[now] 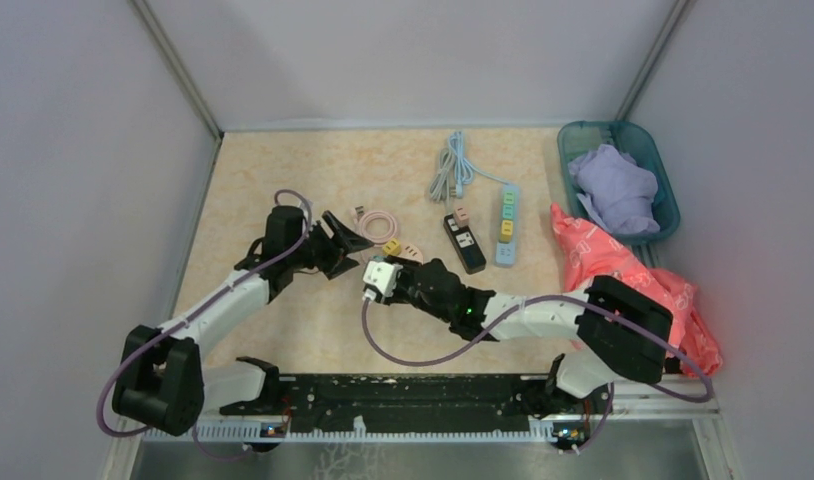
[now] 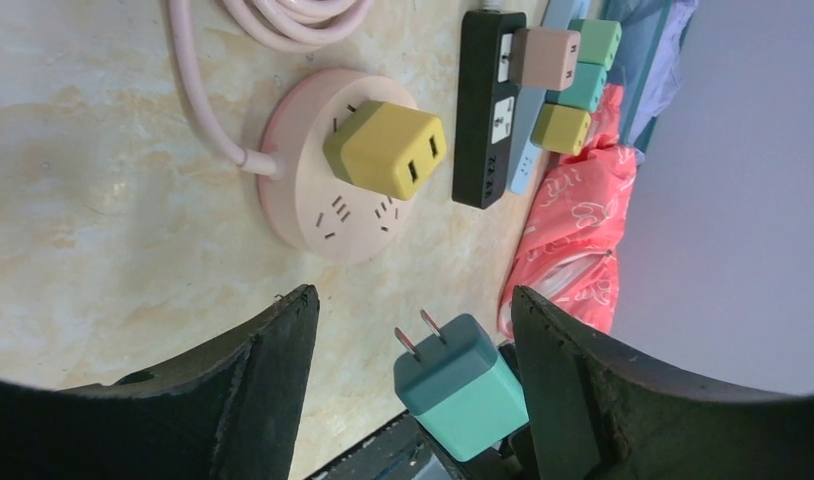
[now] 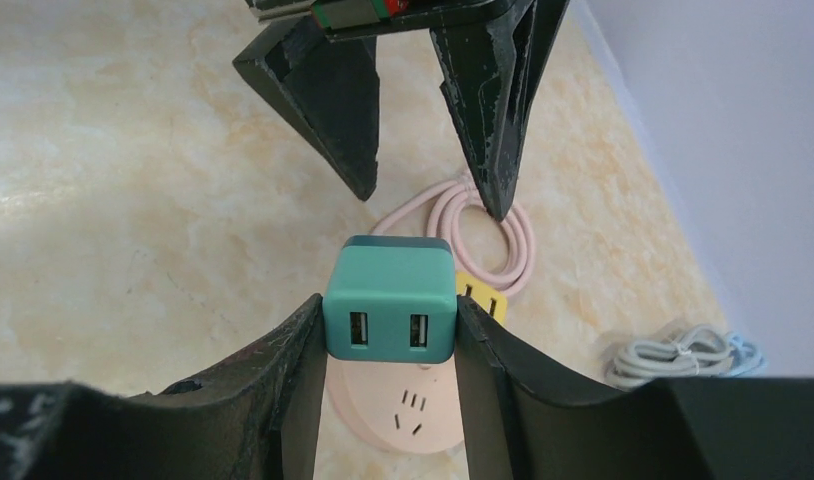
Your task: Insert the plug
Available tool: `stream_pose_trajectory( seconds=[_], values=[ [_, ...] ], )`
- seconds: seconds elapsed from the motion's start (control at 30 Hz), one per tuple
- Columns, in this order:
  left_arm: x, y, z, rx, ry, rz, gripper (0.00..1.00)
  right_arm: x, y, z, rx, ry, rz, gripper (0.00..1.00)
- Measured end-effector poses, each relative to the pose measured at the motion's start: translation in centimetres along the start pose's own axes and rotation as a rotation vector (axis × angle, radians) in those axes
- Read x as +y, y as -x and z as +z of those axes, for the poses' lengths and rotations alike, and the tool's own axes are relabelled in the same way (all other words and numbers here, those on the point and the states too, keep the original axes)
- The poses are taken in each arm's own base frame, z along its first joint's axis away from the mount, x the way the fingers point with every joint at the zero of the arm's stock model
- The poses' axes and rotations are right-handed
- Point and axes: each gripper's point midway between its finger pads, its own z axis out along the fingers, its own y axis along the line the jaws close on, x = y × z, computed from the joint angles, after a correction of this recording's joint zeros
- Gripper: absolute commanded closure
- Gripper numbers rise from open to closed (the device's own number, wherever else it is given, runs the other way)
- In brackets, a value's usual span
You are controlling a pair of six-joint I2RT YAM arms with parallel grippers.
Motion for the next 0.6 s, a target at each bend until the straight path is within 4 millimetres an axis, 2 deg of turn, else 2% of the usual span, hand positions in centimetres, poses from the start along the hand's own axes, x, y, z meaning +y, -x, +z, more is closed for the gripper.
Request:
stream_pose_trajectory(
  seconds=[0.3, 0.43, 0.6],
  values=[
    [1.9, 0.7, 0.7, -0.034, 0.064, 0.08, 0.23, 0.1, -2.0, -2.1, 0.2, 0.072, 0.154, 1.0],
    [2.7, 0.7, 1.4, -0.029, 0.086, 0.105, 0.24, -0.9, -3.2, -3.0, 0.282, 0.077, 0.252, 1.0],
    [4.2, -0.6, 2.7, 0.022, 0.131, 0.135, 0.25, -2.7, -4.8, -3.9, 0.384, 0.063, 0.348, 1.0]
  ],
)
